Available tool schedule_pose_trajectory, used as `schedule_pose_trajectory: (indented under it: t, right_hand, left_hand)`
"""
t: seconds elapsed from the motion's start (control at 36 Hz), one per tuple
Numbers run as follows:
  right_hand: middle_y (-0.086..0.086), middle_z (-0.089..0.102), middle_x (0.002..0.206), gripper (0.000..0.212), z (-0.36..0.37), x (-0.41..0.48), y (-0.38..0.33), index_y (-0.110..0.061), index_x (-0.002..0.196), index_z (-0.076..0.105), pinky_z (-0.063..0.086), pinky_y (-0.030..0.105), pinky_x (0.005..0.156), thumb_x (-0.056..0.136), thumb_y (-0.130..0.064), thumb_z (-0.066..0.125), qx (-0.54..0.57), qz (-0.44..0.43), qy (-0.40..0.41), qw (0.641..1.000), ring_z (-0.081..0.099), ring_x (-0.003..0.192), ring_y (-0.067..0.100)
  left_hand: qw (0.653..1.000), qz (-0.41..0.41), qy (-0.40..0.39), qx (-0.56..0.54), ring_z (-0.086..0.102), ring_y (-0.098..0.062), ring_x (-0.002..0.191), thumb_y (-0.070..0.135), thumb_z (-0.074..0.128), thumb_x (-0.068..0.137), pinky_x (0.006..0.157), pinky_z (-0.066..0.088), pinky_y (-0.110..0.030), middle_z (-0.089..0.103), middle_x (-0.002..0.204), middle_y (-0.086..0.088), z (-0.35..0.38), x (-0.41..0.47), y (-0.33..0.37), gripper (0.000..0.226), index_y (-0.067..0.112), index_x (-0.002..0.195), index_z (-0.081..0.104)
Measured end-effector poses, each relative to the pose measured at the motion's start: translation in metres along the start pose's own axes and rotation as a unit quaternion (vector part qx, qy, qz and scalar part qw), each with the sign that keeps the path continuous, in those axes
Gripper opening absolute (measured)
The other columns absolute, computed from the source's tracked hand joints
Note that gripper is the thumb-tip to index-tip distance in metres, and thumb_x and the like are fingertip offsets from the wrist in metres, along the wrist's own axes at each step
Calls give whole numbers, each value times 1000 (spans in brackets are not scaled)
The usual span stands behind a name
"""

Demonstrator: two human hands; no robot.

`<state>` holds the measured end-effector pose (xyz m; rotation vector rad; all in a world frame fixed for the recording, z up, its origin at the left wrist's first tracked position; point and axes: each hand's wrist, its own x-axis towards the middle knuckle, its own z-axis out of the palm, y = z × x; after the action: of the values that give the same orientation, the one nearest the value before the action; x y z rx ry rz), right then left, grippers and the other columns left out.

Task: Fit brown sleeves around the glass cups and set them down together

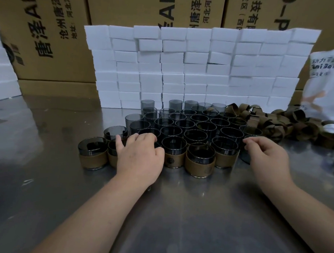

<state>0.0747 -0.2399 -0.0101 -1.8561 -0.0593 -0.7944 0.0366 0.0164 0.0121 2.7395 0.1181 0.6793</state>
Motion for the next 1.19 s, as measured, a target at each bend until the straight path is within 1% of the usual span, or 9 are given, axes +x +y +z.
schedule_pose_trajectory:
  t: [0.11,0.25,0.53,0.67,0.78,0.83,0.92,1.11,1.19]
  right_hand:
    - [-14,58,69,15,-14,17,0,-24,85,64,39,7,55,91,-17,52,23,1,79,997,52,57,-7]
    - [-6,58,79,19,-37,52,14,-21,101,62,40,27,63,90,-18,48,-63,77,111,989,51,66,7]
    - [4,61,77,33,-46,120,32,-21,117,64,34,24,45,95,-14,40,-257,106,-82,957,52,54,22]
    - [16,64,114,29,-19,151,19,-11,118,63,42,33,77,92,-18,52,-349,63,-184,917,59,101,35]
    - [10,52,131,35,0,161,15,-23,124,60,35,25,61,93,-13,48,-429,53,-235,871,51,85,23]
    - [11,48,134,36,5,163,17,-24,126,58,36,27,77,95,-13,43,-458,57,-255,850,50,101,29]
    - [14,47,132,35,9,166,19,-19,129,52,34,34,94,99,-20,35,-505,53,-292,811,45,116,31]
    - [10,46,99,27,7,164,17,-12,116,56,32,31,76,98,-19,38,-523,56,-279,803,44,89,27]
    - [14,48,105,19,9,163,16,-13,106,56,32,31,74,97,-20,40,-531,57,-268,802,43,86,26]
  left_hand:
    - [1000,-2,-13,7,26,-18,136,28,31,91,112,-7,-50,51,130,8,0,0,0,37,24,122,50]
    - [999,5,-37,25,20,-20,140,32,26,92,111,-9,-53,43,140,12,0,2,-1,43,28,129,47]
    - [997,9,-60,46,18,-19,140,33,23,93,111,-6,-54,35,146,12,0,5,0,45,27,133,45]
    - [997,7,-62,36,29,-16,133,31,26,92,112,-5,-52,45,137,10,-2,5,2,43,25,128,49]
    - [997,7,-64,38,32,-17,131,31,26,92,113,-4,-51,45,138,8,-3,5,3,44,24,129,48]
    - [997,7,-65,43,32,-18,132,31,26,92,113,-3,-51,45,138,8,-3,5,3,44,23,129,48]
    - [997,6,-64,47,32,-19,131,31,26,92,113,-2,-51,45,137,7,-3,5,4,43,23,127,49]
    - [997,6,-55,57,36,-20,126,34,26,92,114,2,-49,46,133,3,-2,5,4,43,24,126,51]
    - [997,3,-50,54,34,-21,126,35,28,91,114,3,-48,46,130,2,-2,5,4,42,26,125,51]
